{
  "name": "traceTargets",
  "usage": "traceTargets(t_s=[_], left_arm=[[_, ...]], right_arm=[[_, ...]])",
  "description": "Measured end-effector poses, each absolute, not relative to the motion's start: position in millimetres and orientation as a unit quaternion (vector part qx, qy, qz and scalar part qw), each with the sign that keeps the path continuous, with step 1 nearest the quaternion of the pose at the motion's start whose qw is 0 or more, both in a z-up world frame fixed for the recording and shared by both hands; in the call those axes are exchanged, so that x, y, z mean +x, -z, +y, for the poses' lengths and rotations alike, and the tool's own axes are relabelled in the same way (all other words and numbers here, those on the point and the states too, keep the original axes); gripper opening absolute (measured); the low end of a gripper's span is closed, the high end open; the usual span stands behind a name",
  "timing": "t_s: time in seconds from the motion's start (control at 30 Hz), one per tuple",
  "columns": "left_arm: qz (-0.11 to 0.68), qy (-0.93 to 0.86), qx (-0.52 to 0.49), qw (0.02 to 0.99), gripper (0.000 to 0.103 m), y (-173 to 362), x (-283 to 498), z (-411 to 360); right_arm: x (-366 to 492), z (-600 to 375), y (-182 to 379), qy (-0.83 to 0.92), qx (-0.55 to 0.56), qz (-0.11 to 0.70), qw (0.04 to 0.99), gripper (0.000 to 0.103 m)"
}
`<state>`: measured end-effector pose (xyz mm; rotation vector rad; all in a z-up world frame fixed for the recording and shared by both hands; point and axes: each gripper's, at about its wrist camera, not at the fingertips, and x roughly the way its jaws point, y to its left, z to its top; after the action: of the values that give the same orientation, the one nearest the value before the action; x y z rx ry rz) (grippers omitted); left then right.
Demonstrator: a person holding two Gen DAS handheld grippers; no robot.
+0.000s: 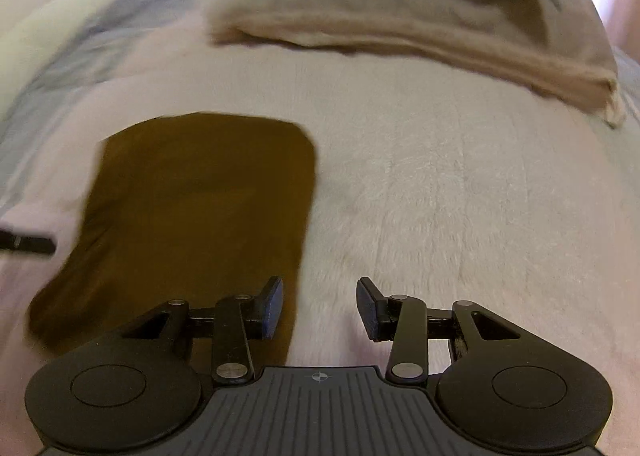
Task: Fold large clothes
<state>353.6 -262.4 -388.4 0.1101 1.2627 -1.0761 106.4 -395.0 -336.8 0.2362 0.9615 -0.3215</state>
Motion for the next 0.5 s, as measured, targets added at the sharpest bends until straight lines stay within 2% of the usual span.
traceTargets(t_s=[0.03,0.1,0.13,0.3,0.33,0.4,0.43,0.47,0.5], left_arm=[[0.559,0.485,0.052,0.670,0.026,381.3,345.4,-257.7],[0.556,0.501,0.049,0.662,0.041,369.6,327.5,-247.2],[0.553,0.507,0.048,0.660,0.043,366.0,318.7,-243.4],[0.539,0.511,0.064,0.666,0.044,370.6,290.4,-251.6],[0.536,0.508,0.066,0.671,0.043,373.8,287.4,-253.6],[0.534,0.493,0.078,0.683,0.031,381.4,282.4,-259.0],[0.529,0.490,0.076,0.688,0.026,383.4,280.6,-258.4],[0.527,0.491,0.070,0.690,0.004,385.5,279.8,-257.7],[0.528,0.492,0.065,0.689,0.003,387.2,278.9,-258.6]], right_arm=[[97.5,-382.6,333.1,0.132,0.097,0.461,0.872,0.038],[81.7,-360.3,329.7,0.088,0.068,0.464,0.879,0.038],[77.8,-351.6,332.8,0.065,0.058,0.466,0.881,0.038],[88.8,-339.2,371.9,0.027,-0.026,0.472,0.881,0.038],[90.8,-336.5,378.0,0.026,-0.045,0.469,0.882,0.038],[95.7,-332.6,388.7,0.026,-0.084,0.459,0.884,0.037],[93.2,-330.1,391.6,0.010,-0.106,0.450,0.886,0.015],[92.2,-327.0,392.6,-0.004,-0.135,0.442,0.887,0.000],[92.9,-326.5,396.0,-0.007,-0.155,0.439,0.885,0.000]])
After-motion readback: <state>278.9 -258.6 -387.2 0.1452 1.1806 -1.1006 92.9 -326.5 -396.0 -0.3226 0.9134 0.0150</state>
